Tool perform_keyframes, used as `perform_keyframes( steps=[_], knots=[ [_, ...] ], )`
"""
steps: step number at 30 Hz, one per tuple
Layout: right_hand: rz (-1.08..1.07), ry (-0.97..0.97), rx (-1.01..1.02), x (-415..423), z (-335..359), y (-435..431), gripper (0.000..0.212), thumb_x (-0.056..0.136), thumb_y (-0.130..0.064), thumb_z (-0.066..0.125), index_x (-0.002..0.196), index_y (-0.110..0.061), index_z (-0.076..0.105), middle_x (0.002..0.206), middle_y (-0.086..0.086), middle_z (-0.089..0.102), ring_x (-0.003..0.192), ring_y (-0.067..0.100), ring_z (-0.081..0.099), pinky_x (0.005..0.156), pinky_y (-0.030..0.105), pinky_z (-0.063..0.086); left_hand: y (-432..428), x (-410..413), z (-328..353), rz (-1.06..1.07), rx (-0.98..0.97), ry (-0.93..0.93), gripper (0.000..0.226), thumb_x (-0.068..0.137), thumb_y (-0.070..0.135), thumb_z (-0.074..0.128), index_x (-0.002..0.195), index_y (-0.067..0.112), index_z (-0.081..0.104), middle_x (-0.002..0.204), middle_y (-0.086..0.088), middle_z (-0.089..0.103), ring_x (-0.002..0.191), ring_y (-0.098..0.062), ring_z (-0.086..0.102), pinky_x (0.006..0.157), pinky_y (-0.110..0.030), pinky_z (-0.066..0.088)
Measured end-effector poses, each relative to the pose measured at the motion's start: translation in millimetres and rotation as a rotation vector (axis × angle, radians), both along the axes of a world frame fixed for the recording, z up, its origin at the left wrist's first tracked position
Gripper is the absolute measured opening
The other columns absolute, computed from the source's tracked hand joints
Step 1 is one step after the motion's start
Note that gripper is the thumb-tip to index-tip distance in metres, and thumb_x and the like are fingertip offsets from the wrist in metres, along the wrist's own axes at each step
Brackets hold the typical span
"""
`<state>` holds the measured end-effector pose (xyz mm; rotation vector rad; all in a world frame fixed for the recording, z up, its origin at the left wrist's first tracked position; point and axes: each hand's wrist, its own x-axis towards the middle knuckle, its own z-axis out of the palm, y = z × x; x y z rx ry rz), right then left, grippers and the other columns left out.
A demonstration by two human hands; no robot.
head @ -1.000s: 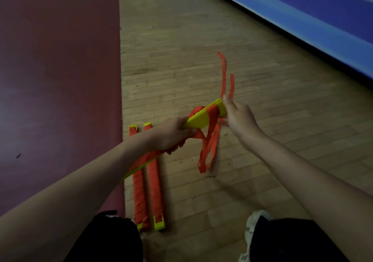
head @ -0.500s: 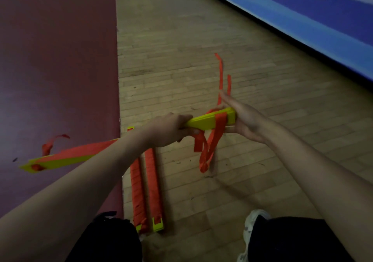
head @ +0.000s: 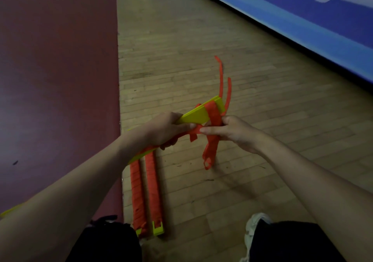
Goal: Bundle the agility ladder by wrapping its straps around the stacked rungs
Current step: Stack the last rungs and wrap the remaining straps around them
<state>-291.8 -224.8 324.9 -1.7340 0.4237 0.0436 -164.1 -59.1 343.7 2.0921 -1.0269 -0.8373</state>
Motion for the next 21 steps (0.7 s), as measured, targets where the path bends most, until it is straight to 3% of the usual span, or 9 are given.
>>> perform_keyframes(
  steps=[2,4,8,9,12,16,19,21],
  knots=[
    [-0.041,-0.008,-0.06,1.0,0.8,-3.2,0.023,0.08,-0.027,0.075,0.099,-0.015,0.07,0.091,-0.004,0.07,0.087,0.007,0.064,0.081,0.022,0.049,0.7,0.9,0.5,0.014,0.008,0.015,0.035,0.095,0.041,0.055,0.09,0.006,0.055,0.056,-0.009,0.051,0.039,-0.017,0.046,0.044,-0.032,0.044],
    [-0.143,0.0,-0.232,2.7,-3.7,-7.8,0.028,0.083,-0.032,0.072,0.104,-0.014,0.068,0.1,0.0,0.07,0.095,0.012,0.064,0.082,0.027,0.048,0.9,1.0,1.5,0.042,0.01,0.024,0.035,0.095,0.042,0.054,0.083,0.009,0.053,0.056,-0.01,0.051,0.039,-0.018,0.045,0.044,-0.032,0.044],
    [-0.334,-0.034,-0.509,2.9,-8.2,-9.5,0.026,0.083,-0.034,0.072,0.093,-0.011,0.062,0.092,0.003,0.065,0.089,0.018,0.06,0.075,0.032,0.045,-0.2,-0.8,3.3,0.071,0.048,0.04,0.047,0.095,0.044,0.054,0.089,-0.002,0.058,0.057,-0.012,0.049,0.038,-0.02,0.044,0.04,-0.027,0.042],
    [-0.329,-0.031,-0.502,3.3,-7.4,-9.5,0.022,0.085,-0.032,0.07,0.089,-0.012,0.063,0.088,0.003,0.065,0.086,0.018,0.061,0.075,0.032,0.047,-0.6,-0.3,3.2,0.071,0.057,0.047,0.049,0.095,0.044,0.054,0.092,-0.005,0.057,0.057,-0.012,0.049,0.039,-0.02,0.045,0.04,-0.027,0.042],
    [-0.127,-0.009,-0.217,4.2,-5.7,-0.1,0.018,0.096,-0.023,0.057,0.084,-0.016,0.068,0.082,0.0,0.069,0.086,0.018,0.067,0.091,0.04,0.054,-2.2,0.4,2.4,0.059,0.058,0.088,0.043,0.095,0.043,0.055,0.088,0.001,0.056,0.058,-0.012,0.05,0.042,-0.022,0.046,0.044,-0.03,0.043],
    [-0.034,-0.042,-0.079,6.7,-10.2,10.3,0.02,0.099,-0.029,0.051,0.088,-0.026,0.067,0.091,-0.012,0.068,0.097,0.004,0.062,0.095,0.028,0.048,-4.3,-3.2,2.9,0.056,0.045,0.118,0.038,0.097,0.042,0.052,0.082,0.007,0.053,0.057,-0.011,0.051,0.039,-0.019,0.048,0.043,-0.028,0.044],
    [0.003,-0.024,-0.028,6.0,-11.1,9.9,0.019,0.094,-0.038,0.057,0.092,-0.026,0.071,0.095,-0.011,0.073,0.099,0.003,0.065,0.088,0.022,0.047,-4.9,-5.4,6.0,0.047,0.04,0.097,0.038,0.097,0.041,0.051,0.079,0.008,0.052,0.058,-0.012,0.052,0.039,-0.019,0.048,0.043,-0.029,0.044],
    [0.024,-0.025,-0.094,3.7,-6.1,8.6,0.017,0.09,-0.037,0.063,0.084,-0.023,0.07,0.079,-0.013,0.07,0.081,-0.001,0.063,0.074,0.017,0.044,-4.7,-5.5,5.2,0.032,0.064,0.059,0.039,0.097,0.041,0.051,0.077,0.008,0.053,0.057,-0.012,0.052,0.038,-0.019,0.048,0.043,-0.028,0.044]
  ],
)
